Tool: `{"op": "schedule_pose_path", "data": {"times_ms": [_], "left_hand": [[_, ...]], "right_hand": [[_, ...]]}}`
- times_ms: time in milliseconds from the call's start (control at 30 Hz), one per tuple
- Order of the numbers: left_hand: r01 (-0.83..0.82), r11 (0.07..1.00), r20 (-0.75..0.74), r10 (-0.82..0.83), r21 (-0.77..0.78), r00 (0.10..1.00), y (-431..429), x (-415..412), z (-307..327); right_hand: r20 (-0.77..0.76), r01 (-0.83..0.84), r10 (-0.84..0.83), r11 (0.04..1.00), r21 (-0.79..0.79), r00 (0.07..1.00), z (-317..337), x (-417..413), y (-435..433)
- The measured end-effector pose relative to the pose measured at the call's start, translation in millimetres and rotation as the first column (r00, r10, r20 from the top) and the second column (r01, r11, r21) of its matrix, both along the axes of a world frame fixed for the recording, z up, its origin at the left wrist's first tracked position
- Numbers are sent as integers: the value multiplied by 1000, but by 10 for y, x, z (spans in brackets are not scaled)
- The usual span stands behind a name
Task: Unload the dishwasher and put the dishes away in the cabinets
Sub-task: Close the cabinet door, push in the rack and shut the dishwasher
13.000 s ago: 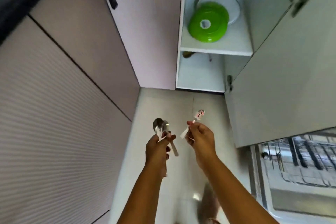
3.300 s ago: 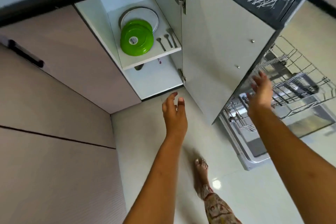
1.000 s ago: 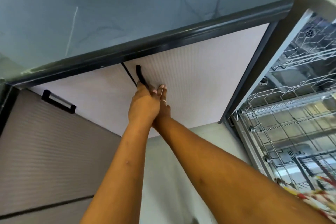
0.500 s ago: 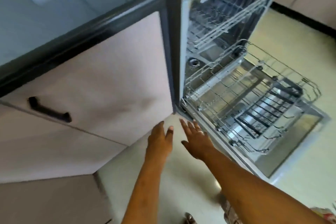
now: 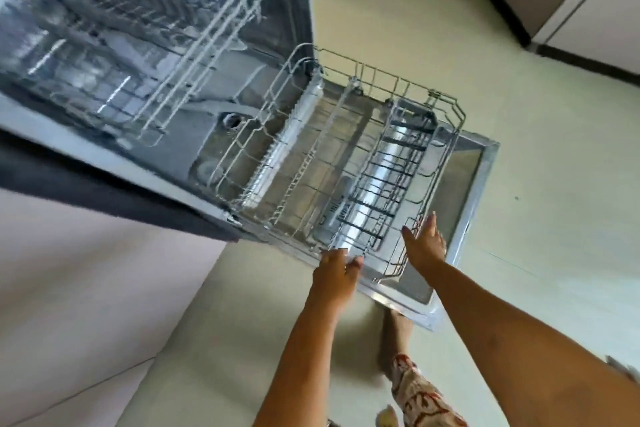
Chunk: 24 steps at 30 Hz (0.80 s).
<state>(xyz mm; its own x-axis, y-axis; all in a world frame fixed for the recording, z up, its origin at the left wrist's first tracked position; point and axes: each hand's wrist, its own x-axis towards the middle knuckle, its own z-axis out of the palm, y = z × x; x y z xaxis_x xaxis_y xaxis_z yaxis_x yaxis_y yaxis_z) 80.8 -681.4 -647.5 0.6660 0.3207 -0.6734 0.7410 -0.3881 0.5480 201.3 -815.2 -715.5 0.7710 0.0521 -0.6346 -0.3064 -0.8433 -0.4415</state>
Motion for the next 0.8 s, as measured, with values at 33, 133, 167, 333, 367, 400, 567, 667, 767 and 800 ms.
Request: {"op": "schedule_pose_path", "data": {"times_ms": [33, 133, 167, 333, 367, 400, 567, 667, 767, 800], "left_hand": [[1, 1000, -19, -2, -15, 1000, -52, 118, -73], [6, 999, -94, -9, -33, 996, -165, 453, -291], [5, 999, -109, -9, -35, 994, -190, 543, -343], [12, 999, -122, -16, -38, 992, -285, 999, -551], [16, 999, -130, -22, -49, 991, -291, 1085, -573], [25, 998, -145, -33, -60, 989, -296, 1126, -596], [-16, 982, -261, -34, -190, 965, -295, 1248, -654], [4, 984, -305, -60, -180, 951, -185, 1261, -700], [-48, 988, -276, 6, -146, 961, 21, 1216, -727], [-98, 983, -256, 56, -153, 965, 94, 1208, -720]], "right_hand": [[-24, 56, -56, 998, 17, 998, -37, 137, -33], [-141, 177, -169, 983, 46, 976, -175, 514, -85], [-190, 203, -189, 978, 57, 963, -212, 612, -88], [-338, 346, -280, 926, 151, 898, -324, 1001, 22], [-352, 380, -311, 913, 148, 883, -336, 1028, 58], [-351, 402, -334, 905, 139, 875, -356, 1019, 92], [-380, 358, -284, 923, 139, 880, -377, 1014, 196], [-398, 300, -219, 941, 155, 891, -382, 1036, 358], [-406, 290, -201, 942, 169, 892, -410, 989, 648], [-395, 286, -199, 942, 176, 897, -418, 975, 736]]}}
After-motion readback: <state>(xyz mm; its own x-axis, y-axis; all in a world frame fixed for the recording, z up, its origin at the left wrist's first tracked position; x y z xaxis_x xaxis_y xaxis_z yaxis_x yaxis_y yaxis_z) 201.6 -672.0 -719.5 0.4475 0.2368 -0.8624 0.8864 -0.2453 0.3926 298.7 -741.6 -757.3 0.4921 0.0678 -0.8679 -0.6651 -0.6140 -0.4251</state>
